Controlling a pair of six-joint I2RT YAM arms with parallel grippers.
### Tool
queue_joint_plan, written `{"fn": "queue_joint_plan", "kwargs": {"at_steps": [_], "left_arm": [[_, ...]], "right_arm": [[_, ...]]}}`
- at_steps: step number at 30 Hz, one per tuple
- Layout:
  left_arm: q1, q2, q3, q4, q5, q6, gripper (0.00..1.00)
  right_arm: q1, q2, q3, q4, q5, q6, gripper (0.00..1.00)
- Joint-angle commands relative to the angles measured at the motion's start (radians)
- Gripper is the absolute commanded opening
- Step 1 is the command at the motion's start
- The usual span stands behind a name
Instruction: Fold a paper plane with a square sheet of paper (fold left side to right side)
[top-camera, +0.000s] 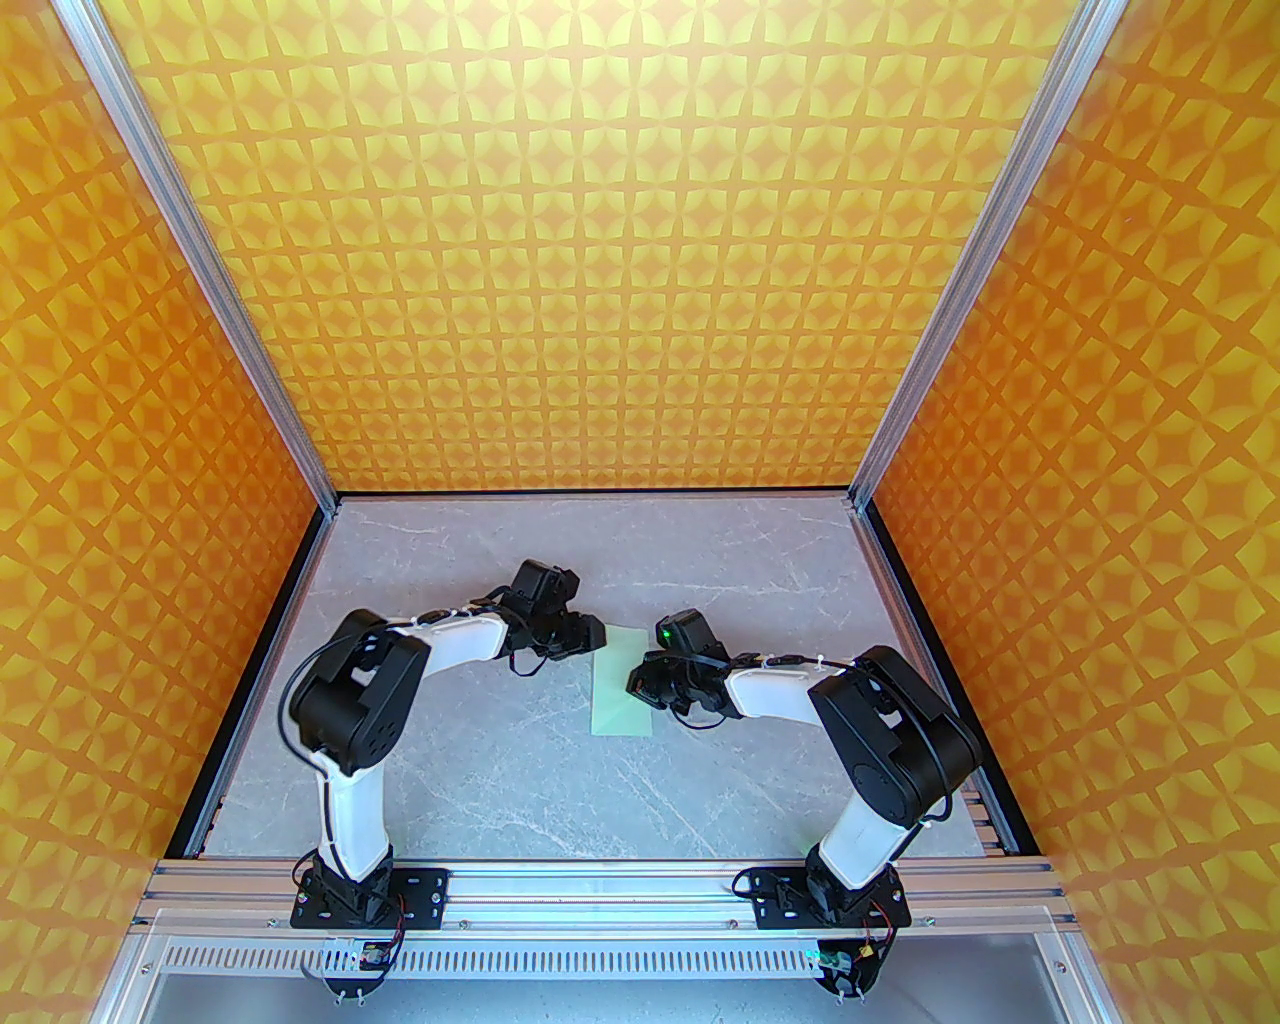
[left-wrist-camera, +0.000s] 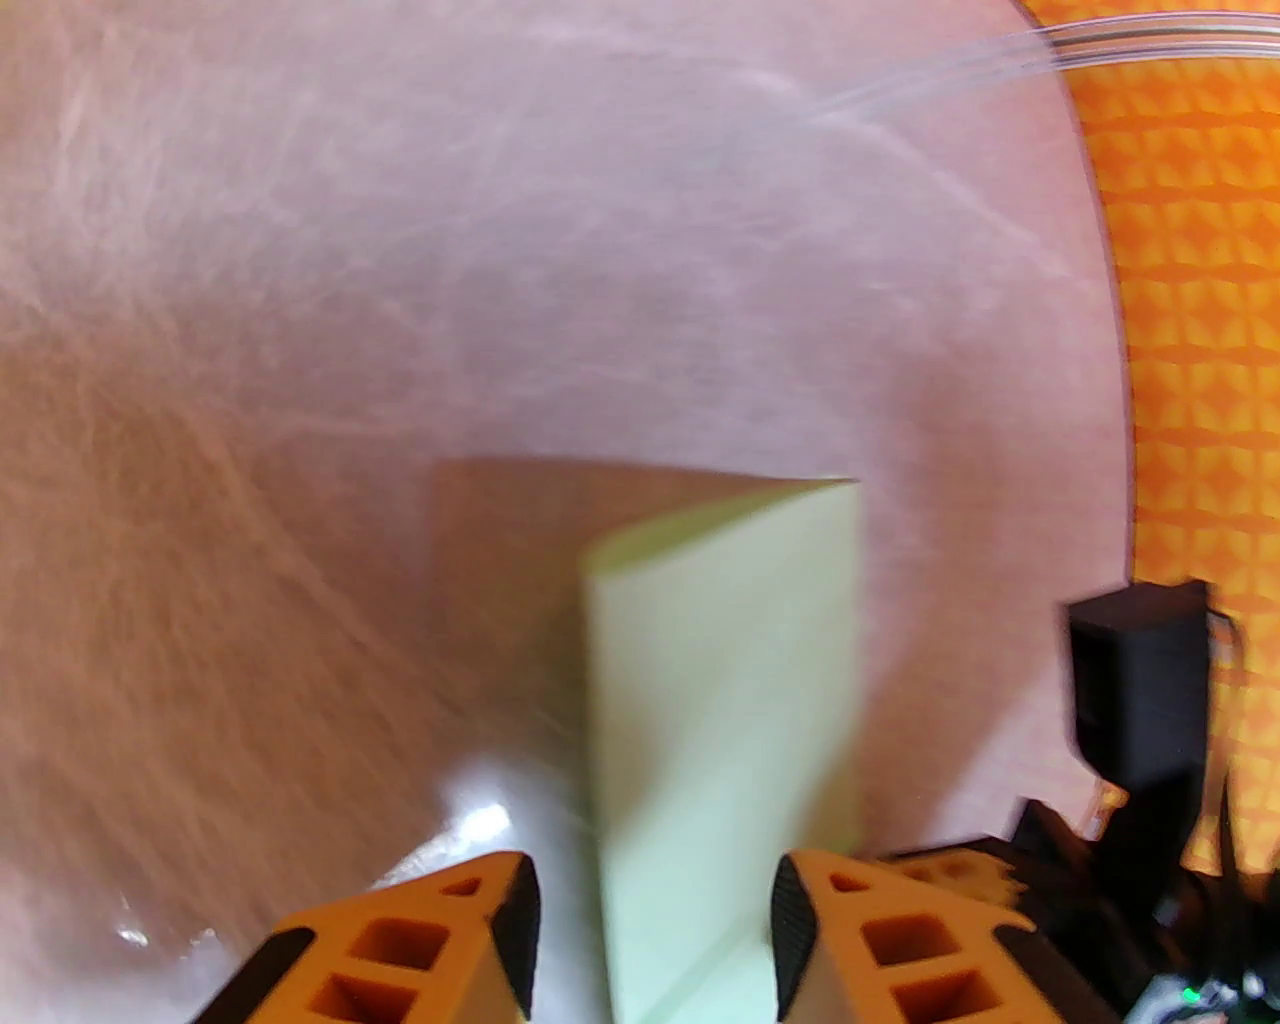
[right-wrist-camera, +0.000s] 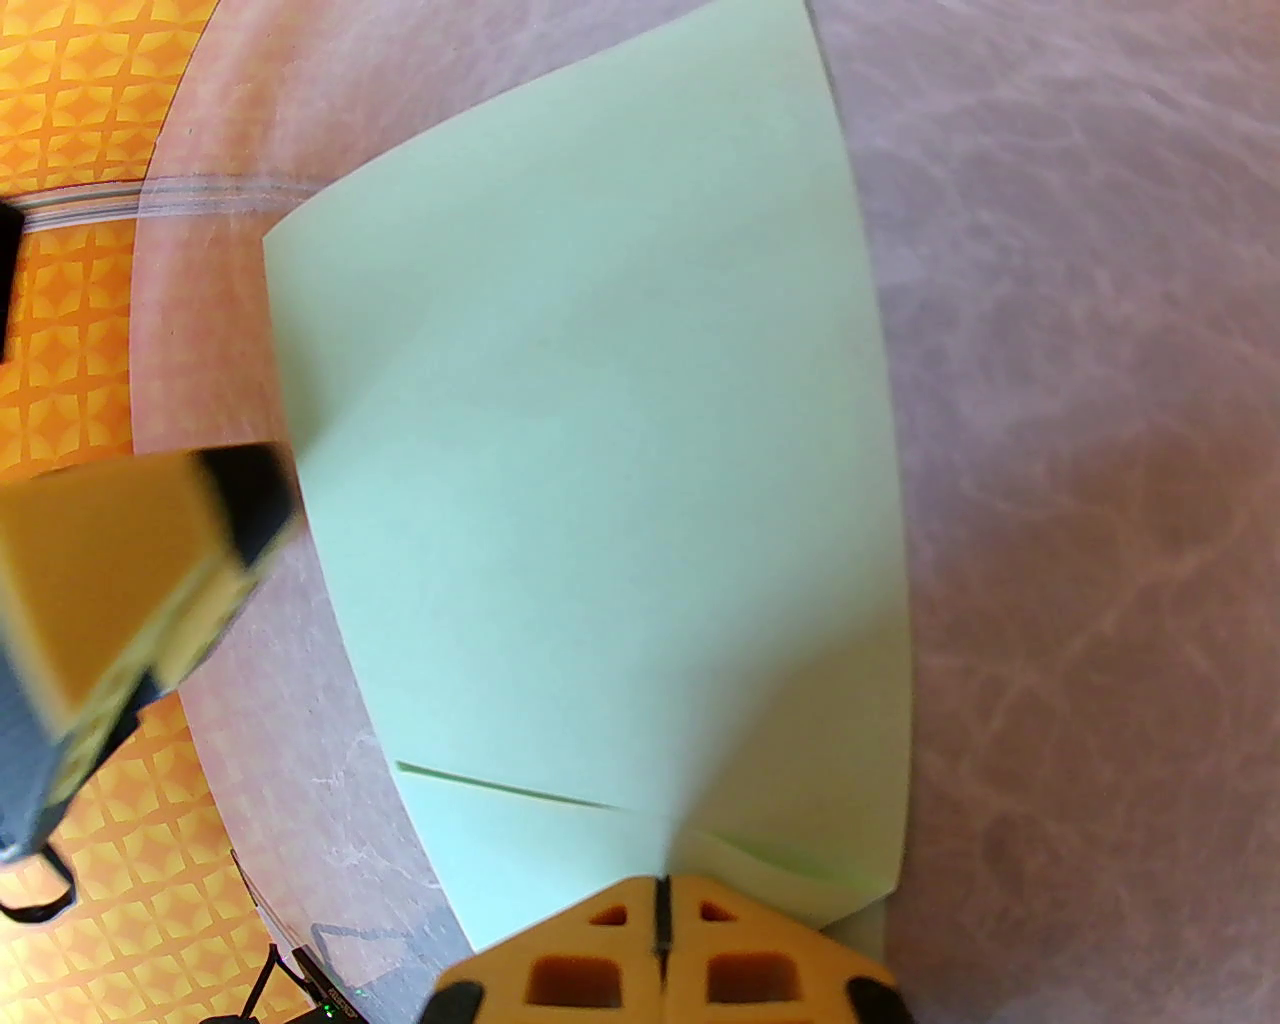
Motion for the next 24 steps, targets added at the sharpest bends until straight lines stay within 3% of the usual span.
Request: {"fn": "queue_joint_plan", "kwargs": {"at_steps": [1,9,17,19,24], "left_arm": [[-0.005,0.007,0.0,-0.02,0.019,0.034,0.44],[-0.049,-0.055,-0.123,0.12,0.165,0.032,0.36],[-0.092,-0.153,-0.288,0.212,0.171,-0.032,0.28],[-0.093,-0.157,-0.315,0.24,0.168,-0.047,0.2],[-0.094,-0.16,-0.303,0.242,0.144,-0.056,0.0]], "right_arm": [[-0.001,0.031,-0.007,-0.013,0.011,-0.002,0.0],[-0.001,0.042,-0.006,-0.011,0.006,-0.002,0.0],[-0.001,0.027,0.0,-0.009,0.007,-0.002,0.0],[-0.001,0.016,0.0,-0.008,0.007,-0.004,0.01],[-0.001,-0.1,-0.007,-0.012,0.039,-0.022,0.2]]}}
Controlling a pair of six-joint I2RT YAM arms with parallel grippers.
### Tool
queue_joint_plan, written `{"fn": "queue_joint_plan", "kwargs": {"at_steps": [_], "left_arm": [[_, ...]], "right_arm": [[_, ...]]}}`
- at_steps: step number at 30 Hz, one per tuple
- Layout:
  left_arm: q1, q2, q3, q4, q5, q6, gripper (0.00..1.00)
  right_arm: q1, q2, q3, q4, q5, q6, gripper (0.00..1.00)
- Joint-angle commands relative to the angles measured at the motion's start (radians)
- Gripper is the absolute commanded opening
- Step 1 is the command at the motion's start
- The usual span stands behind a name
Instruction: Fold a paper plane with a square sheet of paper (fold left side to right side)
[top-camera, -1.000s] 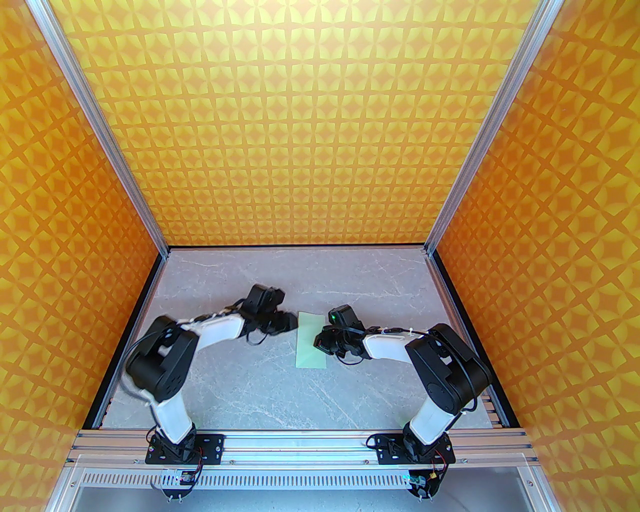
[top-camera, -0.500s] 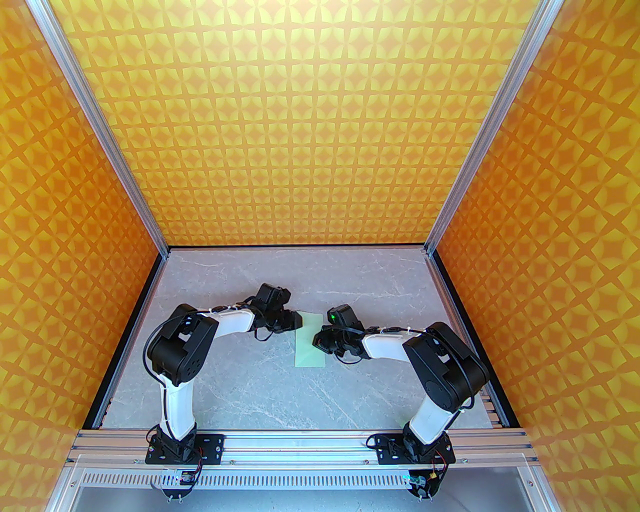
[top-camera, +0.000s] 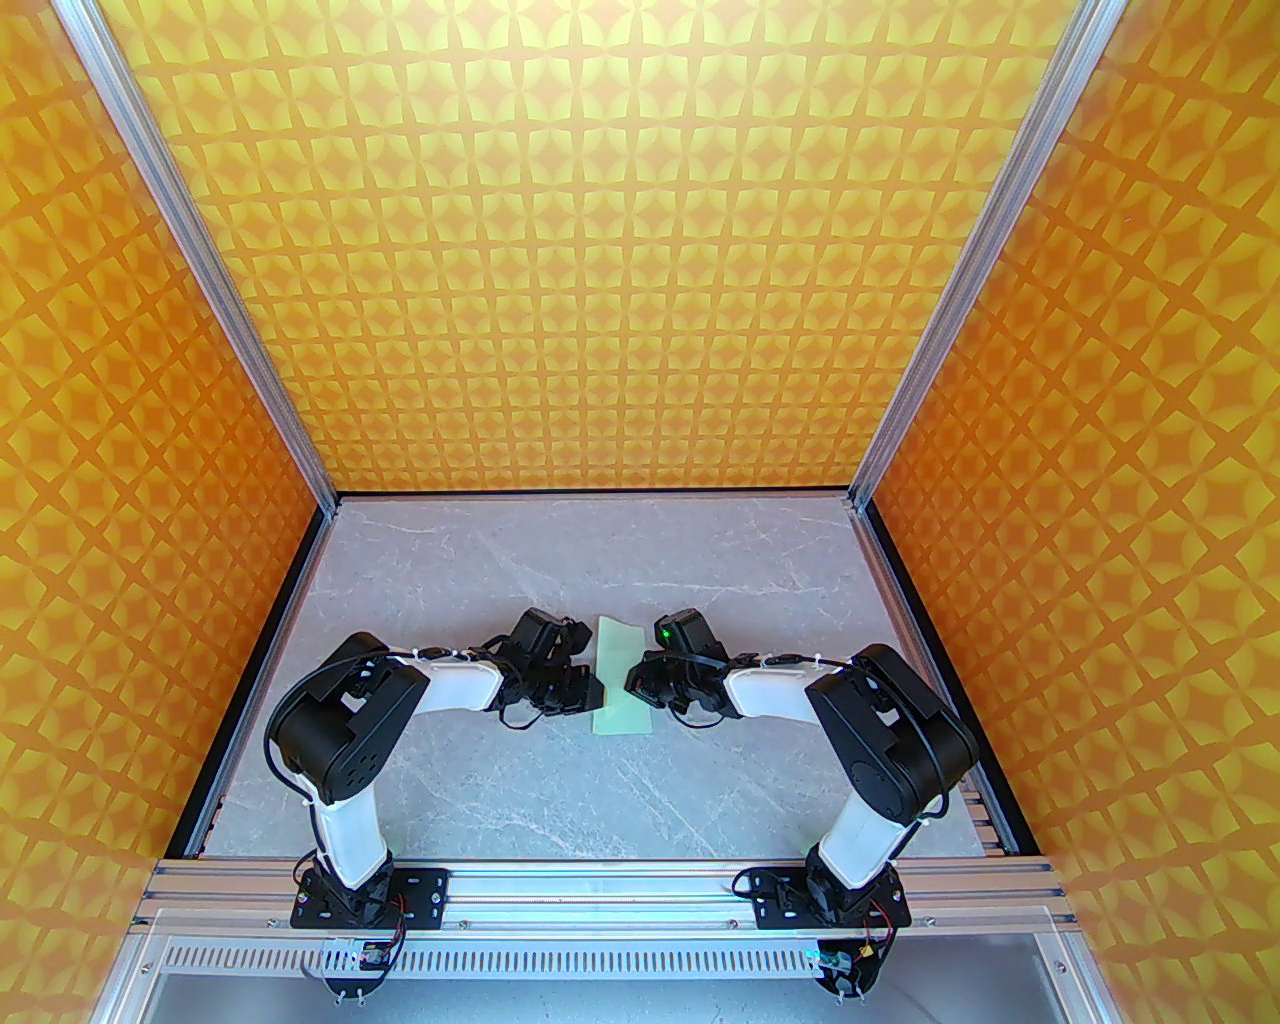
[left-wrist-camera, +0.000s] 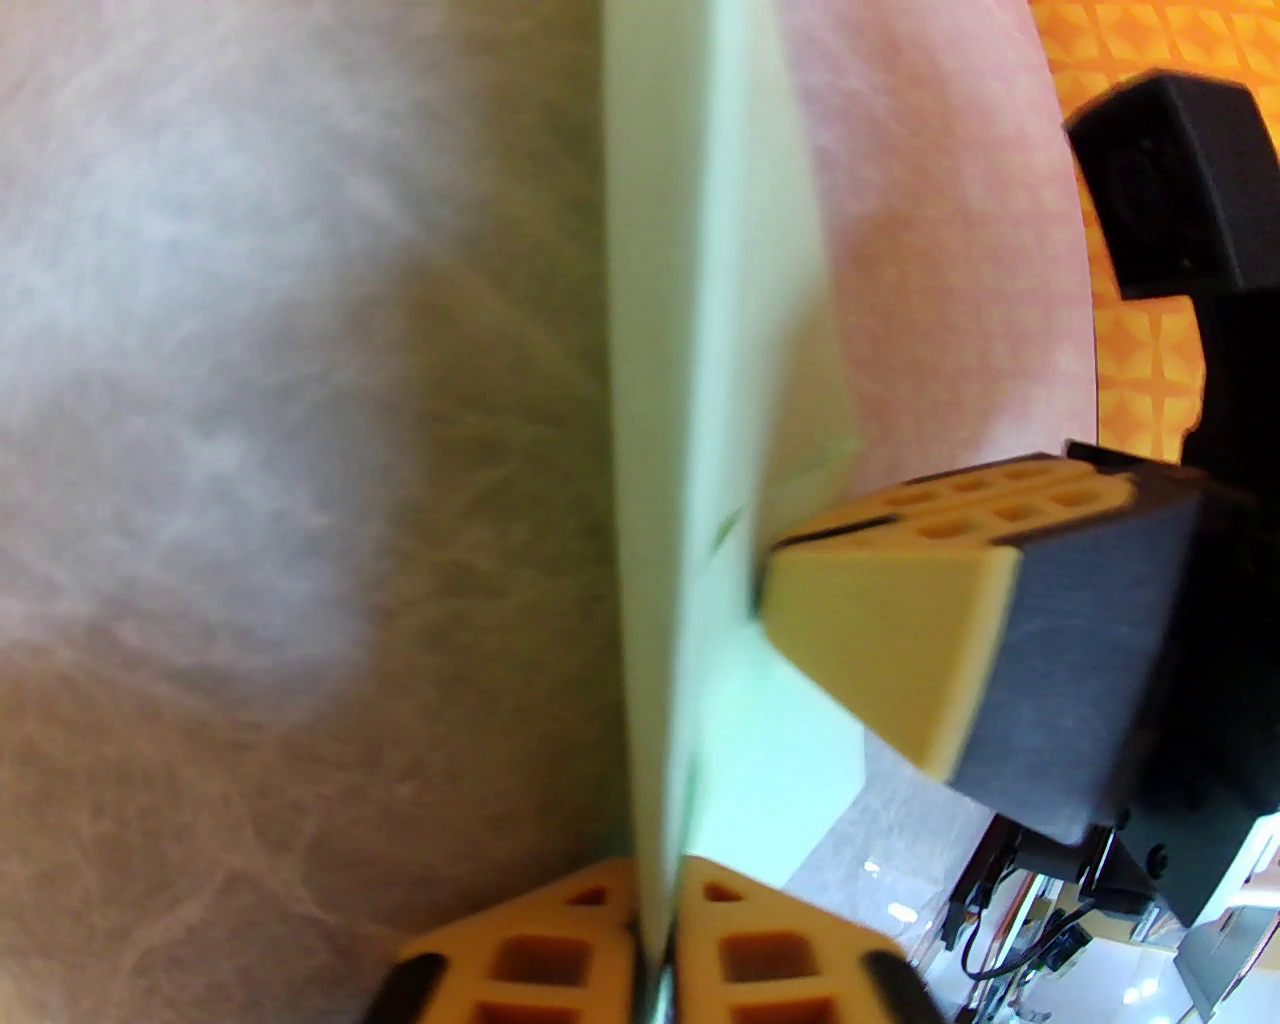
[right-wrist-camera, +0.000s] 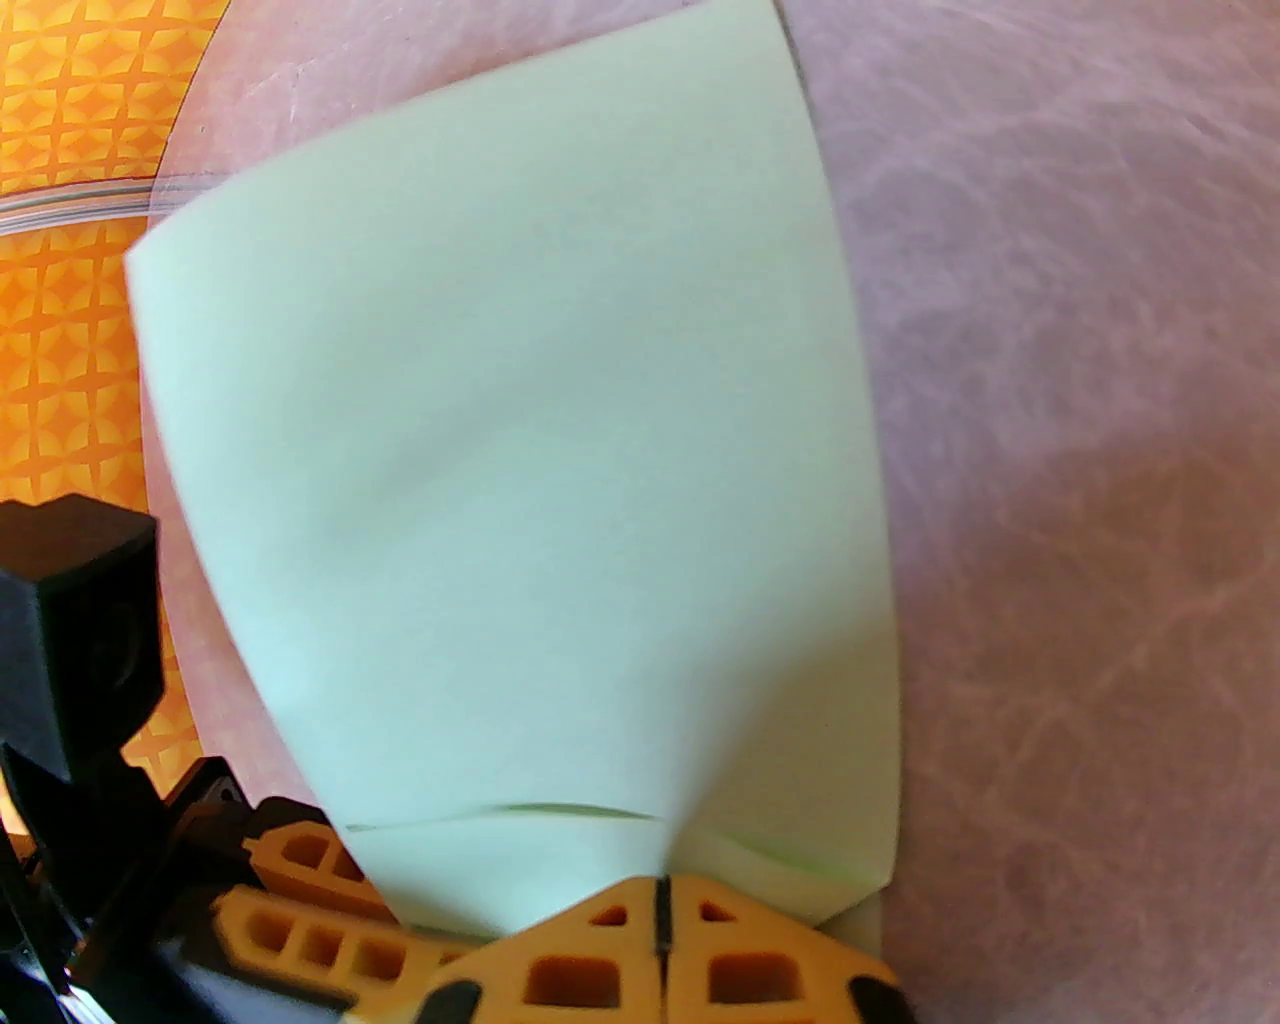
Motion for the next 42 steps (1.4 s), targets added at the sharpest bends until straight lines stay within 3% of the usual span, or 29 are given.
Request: {"fn": "queue_joint_plan", "kwargs": {"at_steps": [1,6,10,14,19,25,31,35,39,42], "left_arm": [[0.0,-0.036,0.01,0.025,-0.013,-0.018,0.0],[0.002,-0.147,0.037,-0.165,-0.136,0.052,0.0],[0.0,-0.277,0.09,-0.428,-0.347,0.129,0.0],[-0.015,-0.356,0.195,-0.715,-0.644,0.173,0.0],[-0.114,-0.3,0.384,-1.004,-1.024,0.165,0.0],[-0.222,-0.048,0.634,-1.291,-1.266,0.02,0.0],[-0.289,0.226,0.883,-1.442,-1.288,-0.072,0.0],[-0.301,0.322,0.985,-1.408,-1.151,-0.06,0.11],[-0.301,0.305,0.971,-1.233,-0.94,-0.036,0.43],[-0.295,0.255,0.922,-1.085,-0.807,-0.03,0.51]], "right_arm": [[-0.003,-0.118,-0.002,-0.039,0.056,-0.028,0.26],[-0.01,-0.318,0.042,-0.264,0.26,-0.121,0.57],[-0.041,-0.469,0.039,-0.382,0.405,-0.165,0.75],[-0.088,-0.58,0.022,-0.437,0.482,-0.195,0.97],[-0.138,-0.642,0.008,-0.488,0.541,-0.24,0.98],[-0.204,-0.674,-0.02,-0.522,0.538,-0.252,0.99],[-0.251,-0.695,-0.045,-0.532,0.471,-0.256,0.99],[-0.27,-0.704,-0.049,-0.541,0.455,-0.26,0.99],[-0.275,-0.691,-0.044,-0.535,0.405,-0.269,0.99],[-0.275,-0.665,-0.036,-0.527,0.354,-0.274,0.99]]}}
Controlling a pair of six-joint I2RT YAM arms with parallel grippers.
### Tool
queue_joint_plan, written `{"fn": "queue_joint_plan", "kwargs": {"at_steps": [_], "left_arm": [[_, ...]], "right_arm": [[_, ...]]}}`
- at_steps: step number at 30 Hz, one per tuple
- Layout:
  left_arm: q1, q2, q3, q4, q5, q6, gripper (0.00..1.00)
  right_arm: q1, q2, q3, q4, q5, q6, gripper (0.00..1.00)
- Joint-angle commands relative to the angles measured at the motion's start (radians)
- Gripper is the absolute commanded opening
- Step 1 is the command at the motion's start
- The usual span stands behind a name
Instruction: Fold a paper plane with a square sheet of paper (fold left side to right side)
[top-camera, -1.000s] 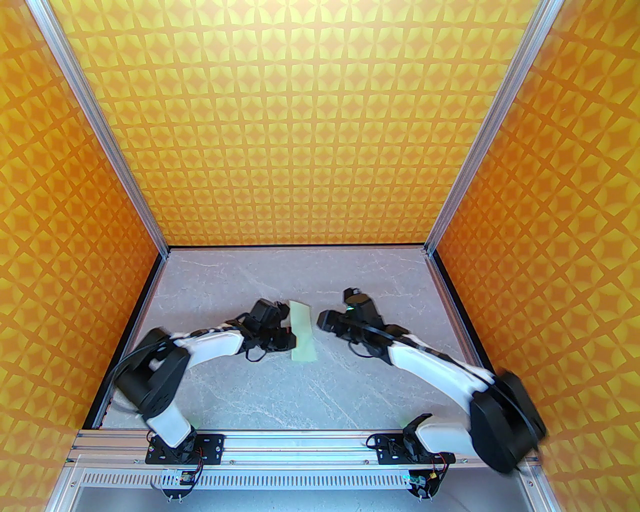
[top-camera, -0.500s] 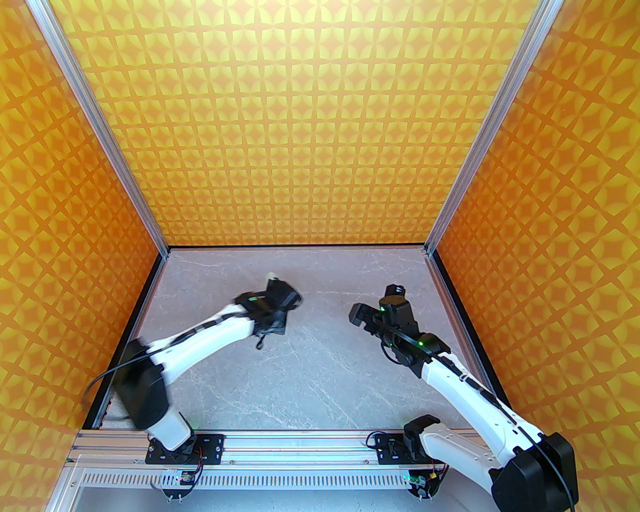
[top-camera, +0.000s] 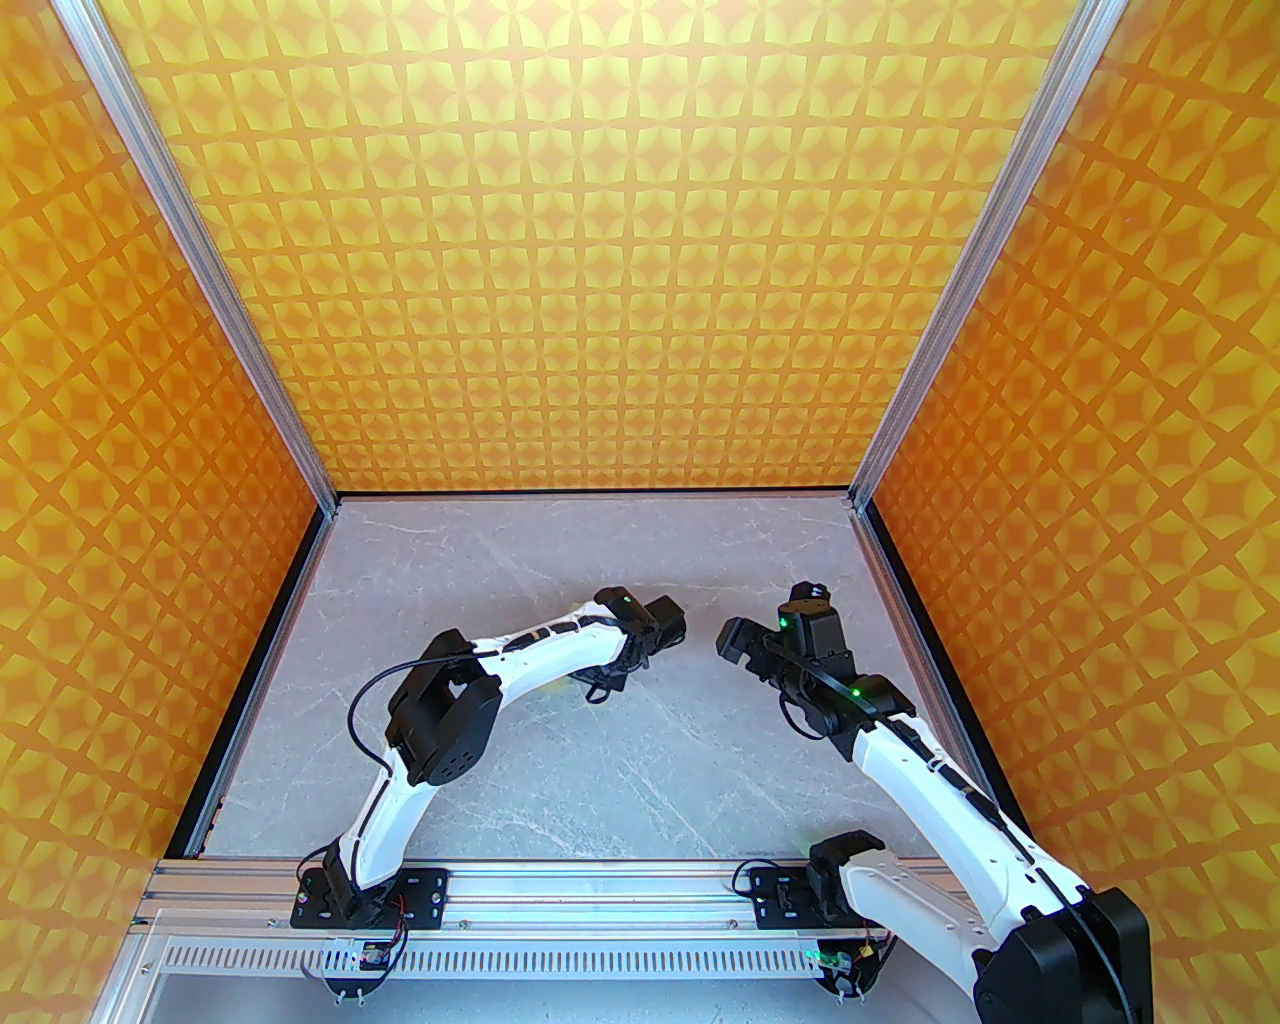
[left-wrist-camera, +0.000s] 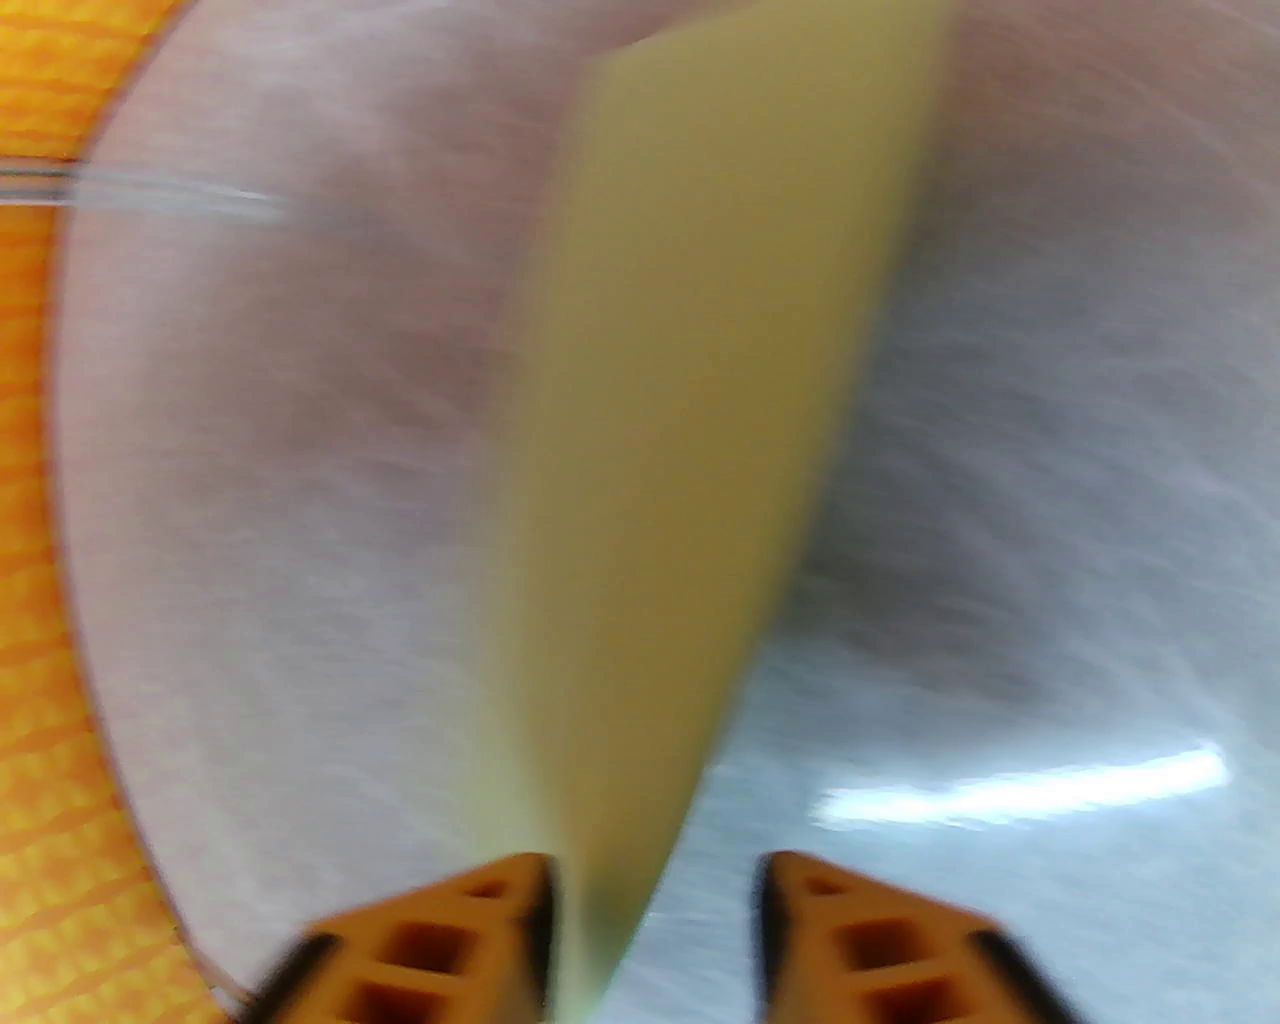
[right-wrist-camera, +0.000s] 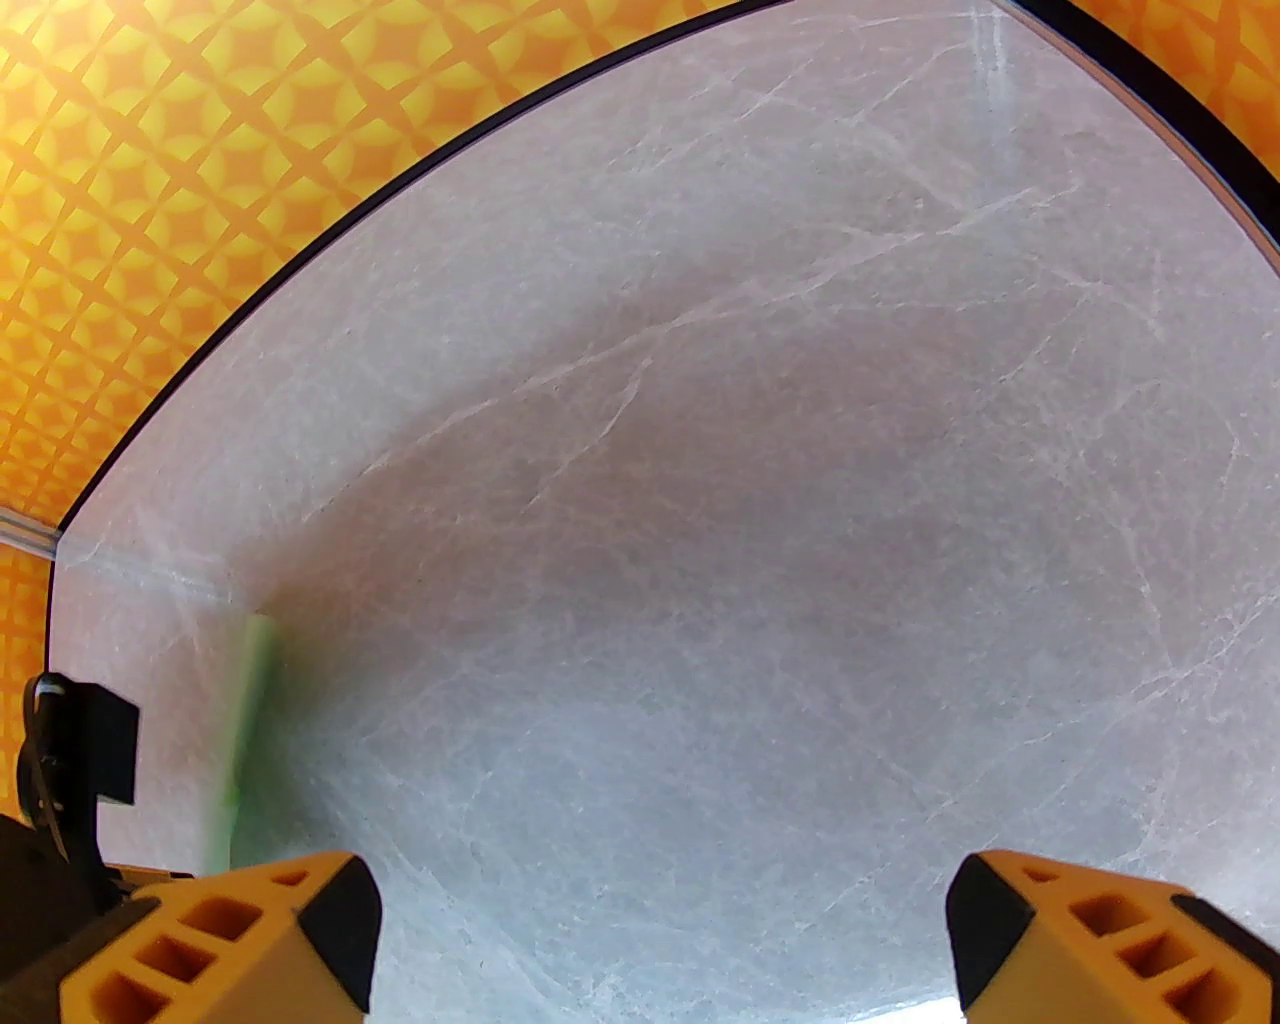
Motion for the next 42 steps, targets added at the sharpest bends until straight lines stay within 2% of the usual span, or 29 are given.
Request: {"fn": "queue_joint_plan", "kwargs": {"at_steps": [1,4,5,8,10,13,15,16,18,22,27,36,42], "left_arm": [[0.007,-0.086,-0.04,0.192,0.206,-0.003,0.51],[0.041,-0.168,-0.134,0.292,0.281,-0.004,0.52],[0.061,-0.201,-0.176,0.32,0.302,-0.008,0.52],[0.129,-0.308,-0.317,0.408,0.35,0.003,0.56],[0.188,-0.391,-0.42,0.465,0.378,0.022,0.67],[0.288,-0.508,-0.55,0.529,0.421,0.061,0.86],[0.343,-0.575,-0.615,0.546,0.425,0.092,0.97],[0.371,-0.606,-0.644,0.55,0.425,0.102,1.0],[0.421,-0.656,-0.683,0.546,0.437,0.111,0.99],[0.484,-0.719,-0.73,0.526,0.459,0.141,0.99],[0.512,-0.785,-0.801,0.545,0.461,0.105,0.99],[0.515,-0.823,-0.838,0.529,0.467,0.089,0.99],[0.515,-0.81,-0.842,0.529,0.467,0.083,0.99]], "right_arm": [[-0.004,0.029,0.005,0.002,-0.092,-0.022,0.99],[-0.003,0.055,0.0,0.05,-0.196,-0.015,0.98],[-0.003,0.063,-0.009,0.08,-0.233,-0.001,0.92],[0.011,0.097,-0.057,0.208,-0.318,0.099,0.65],[0.05,0.136,-0.094,0.327,-0.34,0.194,0.48],[0.171,0.205,-0.095,0.441,-0.255,0.307,0.26],[0.262,0.262,-0.073,0.507,-0.181,0.363,0.16],[0.303,0.299,-0.056,0.537,-0.146,0.4,0.1],[0.372,0.379,-0.026,0.624,-0.1,0.464,0.0],[0.491,0.565,0.062,0.758,0.0,0.56,0.0],[0.514,0.779,0.166,0.894,0.015,0.654,0.0],[0.508,0.968,0.371,0.661,-0.032,0.648,0.0],[0.466,1.017,0.344,0.629,-0.133,0.599,0.0]]}}
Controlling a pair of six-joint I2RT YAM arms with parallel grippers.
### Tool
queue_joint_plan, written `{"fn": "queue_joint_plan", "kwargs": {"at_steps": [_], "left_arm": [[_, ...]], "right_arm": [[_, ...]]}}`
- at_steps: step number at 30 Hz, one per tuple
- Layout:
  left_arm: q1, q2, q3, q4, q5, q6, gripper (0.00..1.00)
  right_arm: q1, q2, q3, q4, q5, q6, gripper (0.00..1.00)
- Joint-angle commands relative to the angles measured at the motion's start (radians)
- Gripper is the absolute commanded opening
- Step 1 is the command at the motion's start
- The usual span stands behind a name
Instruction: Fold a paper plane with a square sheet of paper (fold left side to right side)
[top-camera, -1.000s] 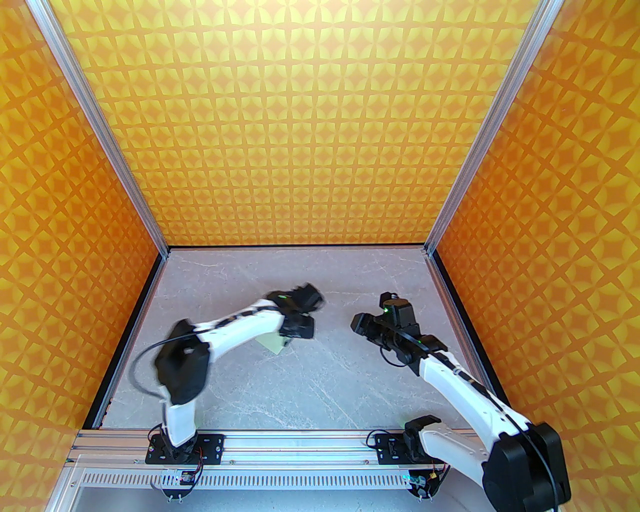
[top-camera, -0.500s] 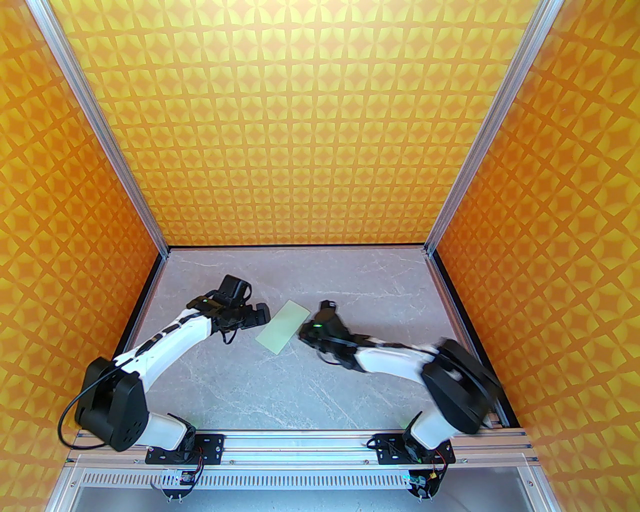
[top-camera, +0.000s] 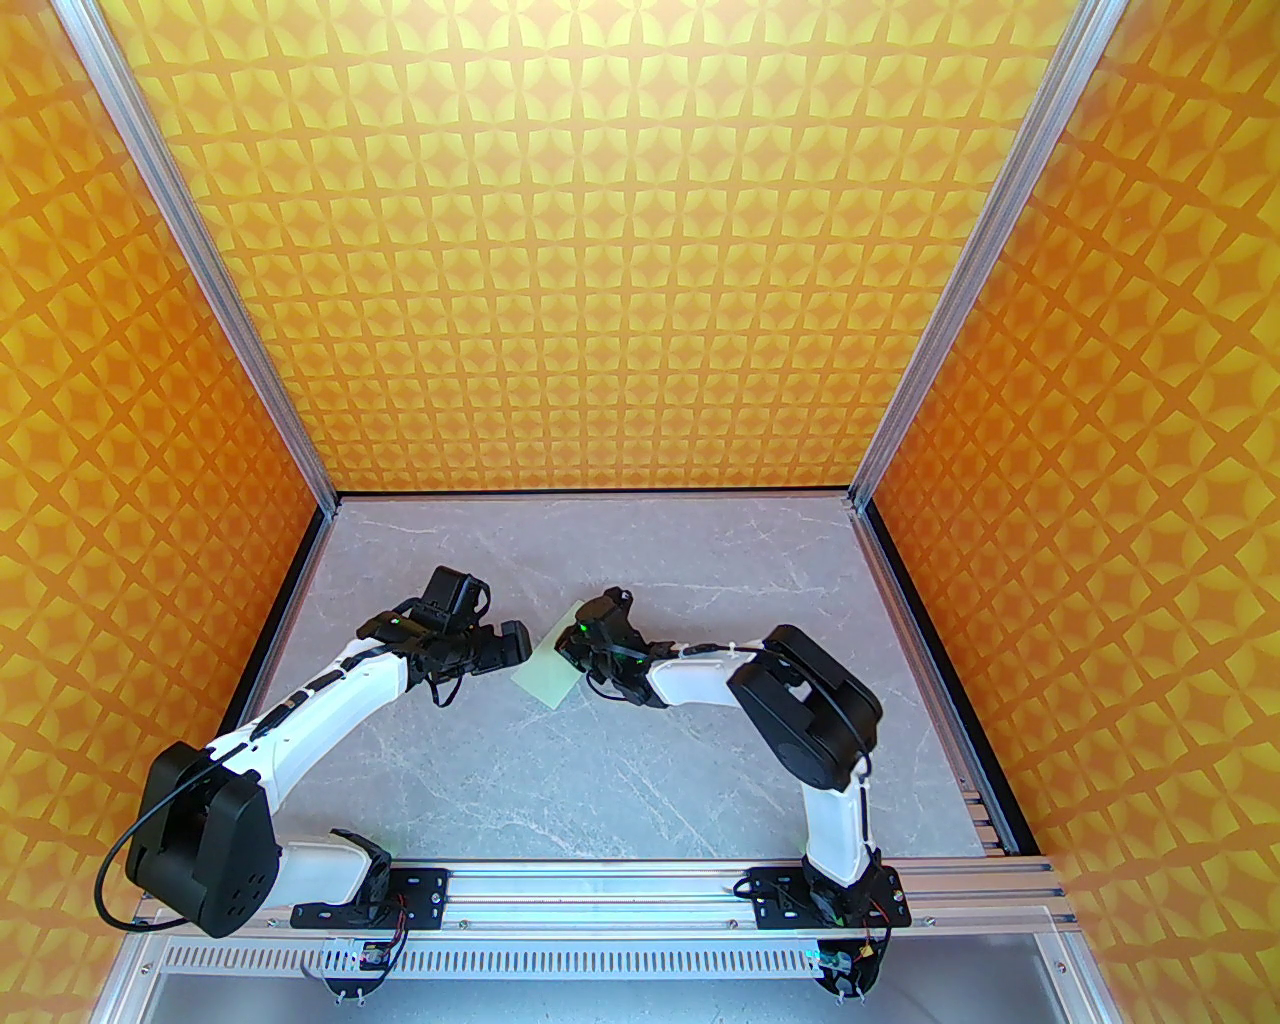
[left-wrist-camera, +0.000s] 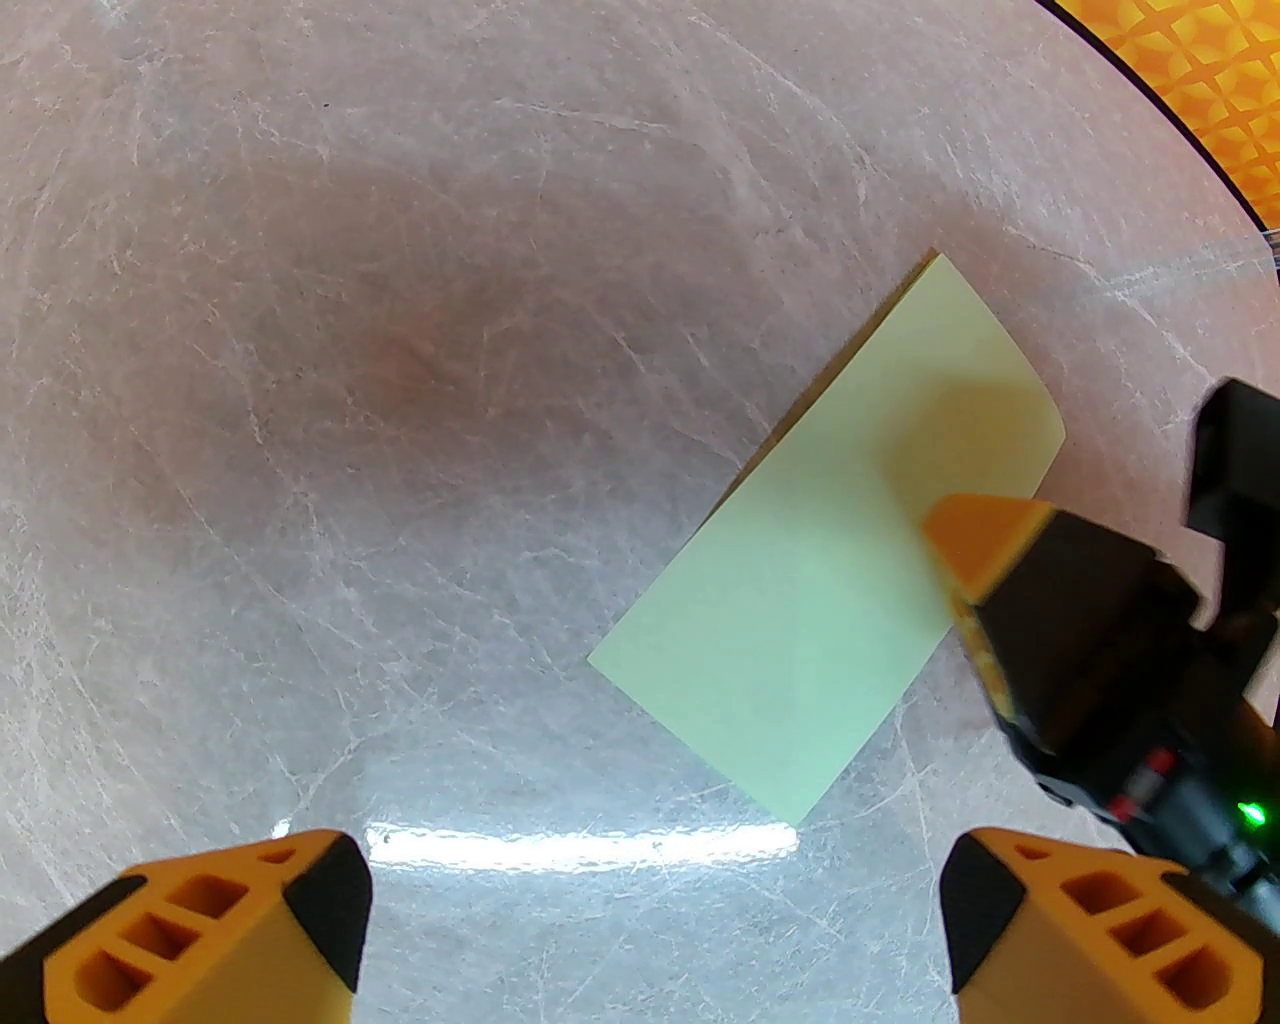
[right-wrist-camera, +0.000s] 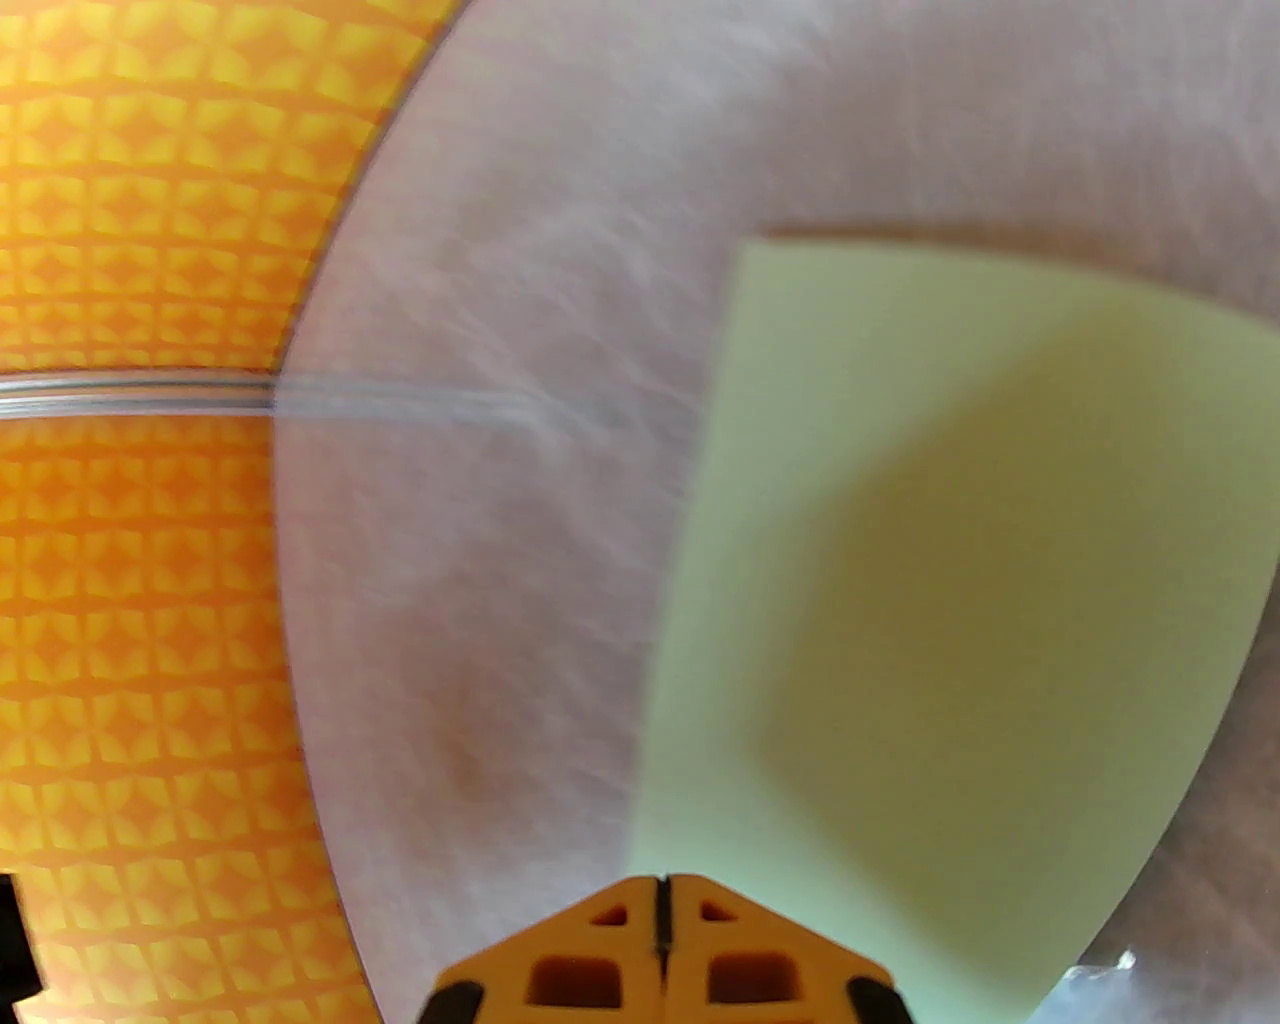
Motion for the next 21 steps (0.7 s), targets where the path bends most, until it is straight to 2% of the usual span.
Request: {"fn": "queue_joint_plan", "kwargs": {"at_steps": [1,5,12,17,21], "left_arm": [[0.009,-0.006,-0.01,0.005,0.021,-0.016,0.99],[0.008,-0.007,-0.012,0.013,0.034,-0.009,0.99],[0.008,0.0,-0.035,0.053,0.105,0.01,0.99],[-0.001,0.023,-0.072,0.124,0.204,-0.003,0.99],[-0.013,0.043,-0.1,0.184,0.228,-0.038,1.0]], "right_arm": [[-0.036,0.023,-0.029,-0.084,-0.062,-0.043,0.0],[-0.076,0.026,-0.038,-0.157,-0.153,-0.139,0.0],[-0.167,0.013,0.011,-0.379,-0.331,-0.416,0.0],[-0.212,-0.006,0.095,-0.559,-0.38,-0.639,0.0],[-0.214,-0.06,0.163,-0.602,-0.411,-0.695,0.0]]}}
